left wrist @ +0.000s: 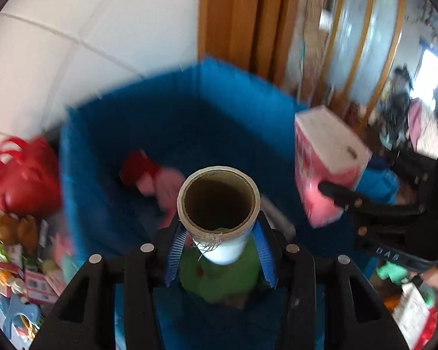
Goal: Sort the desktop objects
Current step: 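Carry the tape roll and tissue pack over the crate and open both tools, then withdraw both tools from the crate back toward the pile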
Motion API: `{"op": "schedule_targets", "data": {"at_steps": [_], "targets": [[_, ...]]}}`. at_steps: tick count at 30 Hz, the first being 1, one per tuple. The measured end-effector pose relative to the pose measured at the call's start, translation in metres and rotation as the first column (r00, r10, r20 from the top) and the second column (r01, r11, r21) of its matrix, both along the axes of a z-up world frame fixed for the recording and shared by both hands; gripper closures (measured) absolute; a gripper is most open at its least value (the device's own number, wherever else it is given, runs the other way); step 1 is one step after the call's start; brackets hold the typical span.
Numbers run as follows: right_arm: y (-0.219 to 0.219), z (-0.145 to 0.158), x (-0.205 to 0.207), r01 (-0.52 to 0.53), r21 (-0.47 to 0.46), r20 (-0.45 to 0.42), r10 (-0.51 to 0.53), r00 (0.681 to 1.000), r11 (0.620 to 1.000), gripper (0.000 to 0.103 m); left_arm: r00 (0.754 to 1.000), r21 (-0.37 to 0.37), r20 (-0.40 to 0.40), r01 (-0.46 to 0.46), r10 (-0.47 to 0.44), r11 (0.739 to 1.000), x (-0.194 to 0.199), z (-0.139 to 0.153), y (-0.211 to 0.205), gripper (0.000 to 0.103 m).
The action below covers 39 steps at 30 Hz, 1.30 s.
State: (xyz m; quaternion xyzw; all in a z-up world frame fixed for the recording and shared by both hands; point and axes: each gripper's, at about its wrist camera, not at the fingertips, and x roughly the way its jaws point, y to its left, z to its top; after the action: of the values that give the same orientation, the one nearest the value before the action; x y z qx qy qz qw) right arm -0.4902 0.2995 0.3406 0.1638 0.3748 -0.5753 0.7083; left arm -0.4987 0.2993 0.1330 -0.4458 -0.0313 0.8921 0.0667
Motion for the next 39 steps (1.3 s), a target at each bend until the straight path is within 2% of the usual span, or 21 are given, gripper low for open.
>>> {"op": "schedule_targets", "data": {"at_steps": [4, 7, 14, 21, 22, 24, 25, 26, 27, 28, 33, 36, 39], "targets": [[-0.017, -0.025, -0.011, -0.018, 0.121, -0.068, 0.026, 0.997, 0.993, 0.05, 0.981, -0.02, 0.195, 0.019, -0.015, 1.0, -0.03, -0.036, 0.017, 0.058], [-0.031, -0.04, -0.02, -0.025, 0.203, -0.094, 0.045, 0.995, 0.979, 0.05, 0.959, -0.033, 0.284, 0.033, -0.023, 0.999, -0.043, -0.057, 0.025, 0.058], [-0.046, -0.067, -0.02, -0.033, 0.346, -0.153, 0.091, 0.984, 0.938, 0.05, 0.927, -0.038, 0.373, 0.054, -0.036, 0.998, -0.048, -0.079, 0.032, 0.058], [-0.052, -0.067, -0.021, -0.049, 0.361, -0.159, 0.113, 0.981, 0.931, 0.05, 0.915, -0.078, 0.404, 0.05, -0.014, 0.996, -0.048, -0.089, 0.036, 0.058], [-0.053, -0.068, -0.021, -0.051, 0.36, -0.157, 0.114, 0.981, 0.931, 0.049, 0.915, -0.085, 0.403, 0.046, -0.008, 0.995, -0.047, -0.089, 0.036, 0.057], [-0.054, -0.067, -0.022, -0.054, 0.359, -0.148, 0.113, 0.982, 0.932, 0.046, 0.92, -0.105, 0.393, 0.041, 0.003, 0.994, -0.046, -0.087, 0.036, 0.047], [-0.053, -0.066, -0.023, -0.052, 0.36, -0.141, 0.11, 0.984, 0.931, 0.036, 0.923, -0.115, 0.384, 0.038, 0.009, 0.993, -0.045, -0.085, 0.036, 0.039], [-0.054, -0.067, -0.024, -0.051, 0.36, -0.136, 0.106, 0.985, 0.932, 0.03, 0.928, -0.122, 0.373, 0.033, 0.015, 0.992, -0.044, -0.083, 0.035, 0.036], [-0.053, -0.065, -0.024, -0.052, 0.353, -0.135, 0.106, 0.985, 0.934, 0.02, 0.933, -0.131, 0.36, 0.03, 0.02, 0.991, -0.043, -0.081, 0.035, 0.036], [-0.052, -0.064, -0.024, -0.05, 0.345, -0.139, 0.104, 0.985, 0.937, 0.016, 0.936, -0.143, 0.35, 0.026, 0.026, 0.989, -0.041, -0.078, 0.035, 0.036], [-0.042, -0.051, -0.022, -0.054, 0.303, -0.119, 0.093, 0.989, 0.952, 0.003, 0.956, -0.144, 0.289, 0.002, 0.04, 0.99, -0.026, -0.06, 0.03, 0.036], [-0.028, -0.035, -0.016, -0.067, 0.26, -0.1, 0.096, 0.99, 0.963, 0.0, 0.972, -0.132, 0.229, -0.015, 0.045, 0.991, -0.013, -0.045, 0.025, 0.036], [-0.014, -0.017, -0.008, -0.078, 0.211, -0.059, 0.092, 0.994, 0.974, 0.0, 0.99, -0.114, 0.128, -0.048, 0.063, 0.992, 0.01, -0.023, 0.016, 0.036]]}}
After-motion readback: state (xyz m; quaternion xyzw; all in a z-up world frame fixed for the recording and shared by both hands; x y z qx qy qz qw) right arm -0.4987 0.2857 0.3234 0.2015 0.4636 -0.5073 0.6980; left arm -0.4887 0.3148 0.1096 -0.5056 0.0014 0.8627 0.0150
